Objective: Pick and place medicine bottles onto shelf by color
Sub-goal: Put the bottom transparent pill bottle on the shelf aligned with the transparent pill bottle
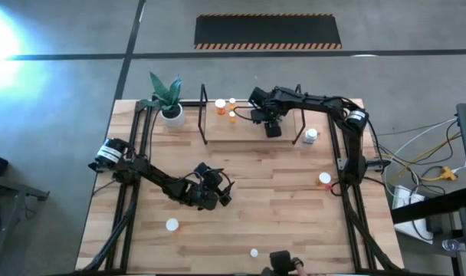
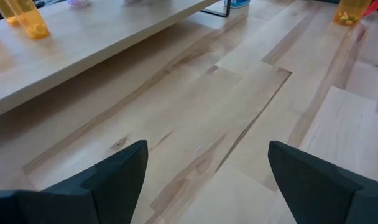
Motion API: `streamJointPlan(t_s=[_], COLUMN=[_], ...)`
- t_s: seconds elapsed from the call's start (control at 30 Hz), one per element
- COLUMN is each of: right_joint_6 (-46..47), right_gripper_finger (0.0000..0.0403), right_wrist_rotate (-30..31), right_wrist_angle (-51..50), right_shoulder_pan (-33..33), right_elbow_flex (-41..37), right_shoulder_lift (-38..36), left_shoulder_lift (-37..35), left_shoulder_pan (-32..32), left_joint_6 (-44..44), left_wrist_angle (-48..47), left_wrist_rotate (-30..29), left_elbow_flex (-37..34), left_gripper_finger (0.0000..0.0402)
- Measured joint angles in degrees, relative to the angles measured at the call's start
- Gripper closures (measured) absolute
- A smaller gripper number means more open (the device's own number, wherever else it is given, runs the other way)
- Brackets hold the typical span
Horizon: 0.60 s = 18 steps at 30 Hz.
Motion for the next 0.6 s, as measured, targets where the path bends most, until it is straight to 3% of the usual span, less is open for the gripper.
streamJointPlan(t_s=[0.27, 0.4, 0.6], right_joint_6=[1.5, 4.9, 16.2], right_gripper_finger=[0.0264, 0.0276, 0.0263], right_wrist_rotate=[-2.3, -3.3, -15.0], right_wrist_angle=[-1.0, -3.4, -6.3], right_shoulder_pan=[2.8, 5.8, 13.2], right_elbow_flex=[0.0, 0.0, 0.0], right_shoulder_lift=[-0.4, -0.8, -2.2], left_shoulder_lift=[0.0, -0.2, -0.6], left_shoulder_pan=[0.0, -0.2, -0.5], left_joint_6=[0.2, 1.9, 1.8], left_wrist_angle=[0.1, -0.6, -3.8], left_wrist_rotate=[0.0, 0.0, -1.0], left_elbow_flex=[0.0, 0.0, -0.1], left_gripper_finger=[0.0086, 0.0086, 0.0086])
